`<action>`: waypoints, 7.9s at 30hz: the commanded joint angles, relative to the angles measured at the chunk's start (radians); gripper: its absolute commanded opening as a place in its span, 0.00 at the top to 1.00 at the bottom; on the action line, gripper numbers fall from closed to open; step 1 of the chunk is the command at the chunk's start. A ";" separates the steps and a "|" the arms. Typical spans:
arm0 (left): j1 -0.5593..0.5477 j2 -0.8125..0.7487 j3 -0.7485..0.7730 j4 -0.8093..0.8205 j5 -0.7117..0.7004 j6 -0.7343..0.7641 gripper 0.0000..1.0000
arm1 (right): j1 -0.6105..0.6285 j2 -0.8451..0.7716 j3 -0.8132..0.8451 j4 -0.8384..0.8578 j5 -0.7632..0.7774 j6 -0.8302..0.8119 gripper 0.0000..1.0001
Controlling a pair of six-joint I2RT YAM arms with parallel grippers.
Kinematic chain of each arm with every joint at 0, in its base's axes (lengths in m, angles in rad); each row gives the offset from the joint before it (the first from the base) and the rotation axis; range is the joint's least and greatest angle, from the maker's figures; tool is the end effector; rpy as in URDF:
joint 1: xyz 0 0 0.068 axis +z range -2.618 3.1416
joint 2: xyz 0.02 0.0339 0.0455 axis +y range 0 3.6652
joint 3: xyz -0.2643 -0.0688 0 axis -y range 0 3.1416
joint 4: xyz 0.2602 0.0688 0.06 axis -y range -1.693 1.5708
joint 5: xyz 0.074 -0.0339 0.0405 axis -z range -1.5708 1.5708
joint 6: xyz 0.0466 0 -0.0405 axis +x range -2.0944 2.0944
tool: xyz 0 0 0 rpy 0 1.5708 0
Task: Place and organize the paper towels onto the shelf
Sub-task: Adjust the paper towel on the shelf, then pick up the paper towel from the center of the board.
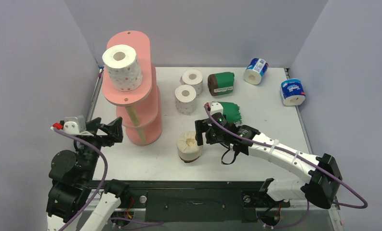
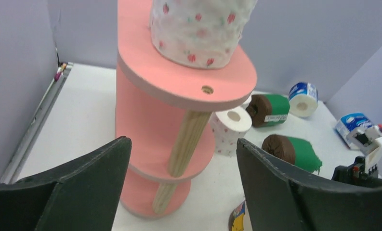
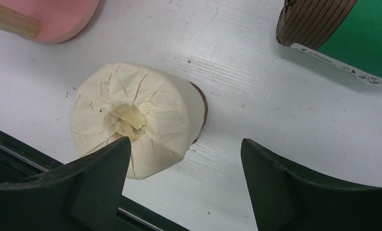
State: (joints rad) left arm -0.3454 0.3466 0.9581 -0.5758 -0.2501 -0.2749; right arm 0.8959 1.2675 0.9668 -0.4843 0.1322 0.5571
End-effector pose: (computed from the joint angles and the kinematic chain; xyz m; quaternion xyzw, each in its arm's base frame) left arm 0.0689 -0.0125 0.4060 -0.0654 0.6917 -0.1354 0.7064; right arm 0.1875 0.2244 0.2610 -0.1305 0.9129 0.2082 0.3261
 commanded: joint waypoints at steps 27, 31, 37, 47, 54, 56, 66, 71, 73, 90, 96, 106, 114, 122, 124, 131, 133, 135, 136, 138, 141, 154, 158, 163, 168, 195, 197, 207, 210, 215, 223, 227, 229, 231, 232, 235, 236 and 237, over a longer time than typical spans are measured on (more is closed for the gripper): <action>-0.003 0.566 0.377 0.195 -0.009 0.084 0.04 | -0.014 -0.134 -0.024 -0.019 0.094 -0.040 0.20; -0.003 0.610 0.389 0.219 -0.022 0.099 0.04 | -0.013 -0.135 -0.026 -0.019 0.098 -0.039 0.20; -0.003 0.670 0.407 0.262 -0.065 0.114 0.04 | -0.015 -0.144 -0.040 -0.020 0.106 -0.041 0.20; -0.003 0.743 0.404 0.357 -0.191 0.165 0.04 | -0.035 -0.148 -0.050 -0.020 0.108 -0.055 0.20; -0.001 0.814 0.426 0.425 -0.269 0.230 0.04 | -0.058 -0.148 -0.054 -0.020 0.100 -0.061 0.20; 0.002 0.835 0.437 0.441 -0.279 0.244 0.04 | -0.062 -0.150 -0.057 -0.020 0.096 -0.062 0.20; 0.069 0.958 0.500 0.464 -0.256 0.226 0.04 | -0.091 -0.173 -0.063 -0.026 0.088 -0.072 0.20; 0.104 1.009 0.522 0.487 -0.222 0.196 0.03 | -0.103 -0.180 -0.053 -0.038 0.083 -0.079 0.20; 0.110 1.025 0.528 0.504 -0.208 0.191 0.03 | -0.105 -0.182 -0.052 -0.039 0.081 -0.080 0.20; 0.115 1.195 0.665 0.542 -0.159 0.174 0.02 | -0.123 -0.184 -0.066 -0.036 0.097 -0.080 0.20; 0.116 1.221 0.692 0.535 -0.164 0.180 0.02 | -0.128 -0.185 -0.069 -0.035 0.099 -0.082 0.20; 0.115 1.172 0.669 0.530 -0.159 0.183 0.04 | -0.131 -0.188 -0.069 -0.032 0.096 -0.079 0.20; 0.105 1.047 0.639 0.495 -0.155 0.172 0.04 | -0.131 -0.210 -0.072 -0.031 0.091 -0.071 0.20; 0.075 0.841 0.568 0.395 -0.183 0.132 0.04 | -0.131 -0.209 -0.068 -0.027 0.071 -0.062 0.20; 0.064 0.770 0.527 0.359 -0.192 0.101 0.04 | -0.131 -0.209 -0.069 -0.020 0.062 -0.055 0.20; 0.051 0.513 0.378 0.120 -0.290 -0.027 0.04 | -0.128 -0.234 -0.094 0.076 -0.016 0.026 0.19; 0.051 0.461 0.357 0.036 -0.316 -0.058 0.04 | -0.127 -0.244 -0.104 0.100 0.011 0.065 0.17; 0.051 0.426 0.348 -0.044 -0.340 -0.112 0.04 | -0.128 -0.246 -0.105 0.107 0.050 0.104 0.13; 0.051 0.416 0.347 -0.071 -0.346 -0.133 0.04 | -0.132 -0.244 -0.103 0.106 0.058 0.105 0.10; 0.051 0.394 0.337 -0.137 -0.344 -0.192 0.04 | -0.143 -0.235 -0.096 0.107 0.045 0.096 0.06; 0.051 0.395 0.340 -0.237 -0.337 -0.279 0.04 | -0.168 -0.214 -0.108 0.137 -0.037 0.090 0.04; 0.051 0.293 0.237 -0.197 -0.373 -0.352 0.04 | -0.088 -0.088 -0.096 0.152 -0.098 0.028 0.15; 0.051 0.309 0.235 -0.176 -0.345 -0.353 0.04 | -0.046 -0.015 -0.053 0.123 -0.055 0.026 0.15; 0.051 0.281 0.221 -0.094 -0.268 -0.328 0.04 | -0.034 0.039 -0.030 0.120 -0.044 0.032 0.17; 0.046 0.294 0.238 -0.087 -0.277 -0.321 0.04 | -0.022 0.079 -0.017 0.132 -0.047 0.041 0.18; 0.043 0.267 0.123 -0.019 -0.319 -0.303 0.04 | -0.009 0.197 0.024 0.074 -0.062 0.036 0.40; 0.043 0.268 0.119 -0.014 -0.317 -0.305 0.04 | -0.008 0.194 0.022 0.074 -0.059 0.039 0.48; 0.042 0.258 0.105 0.007 -0.332 -0.307 0.04 | -0.008 0.087 0.090 -0.015 -0.023 0.027 0.68; 0.043 0.250 0.100 0.013 -0.334 -0.308 0.04 | -0.008 0.056 0.124 -0.058 -0.009 0.016 0.70; 0.043 0.245 0.092 0.013 -0.336 -0.318 0.04 | -0.015 0.026 0.230 -0.112 0.014 -0.003 0.71; 0.043 0.215 0.052 0.022 -0.362 -0.348 0.04 | -0.051 0.100 0.471 -0.169 0.068 -0.014 0.71; 0.043 0.212 0.046 0.022 -0.363 -0.364 0.04 | -0.065 0.174 0.611 -0.181 0.052 -0.015 0.70; 0.043 0.212 0.047 0.023 -0.362 -0.372 0.04 | -0.067 0.218 0.680 -0.192 0.040 -0.013 0.70; 0.043 0.214 0.051 0.026 -0.358 -0.378 0.04 | -0.068 0.261 0.747 -0.200 0.027 -0.011 0.70; 0.042 0.215 0.056 0.028 -0.356 -0.381 0.04 | -0.068 0.290 0.789 -0.202 0.023 -0.009 0.70; 0.043 0.221 0.070 0.033 -0.345 -0.385 0.04 | -0.066 0.345 0.883 -0.214 0.001 -0.003 0.70; 0.042 0.223 0.073 0.034 -0.343 -0.386 0.04 | -0.064 0.371 0.900 -0.217 -0.003 -0.002 0.70; 0.043 0.224 0.076 0.034 -0.341 -0.388 0.04 | -0.063 0.383 0.933 -0.225 -0.004 -0.001 0.70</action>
State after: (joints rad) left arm -0.2996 0.5659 1.0031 -0.5911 -0.5976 -0.6472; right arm 0.8299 1.6161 1.7790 -0.7227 0.1493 0.5465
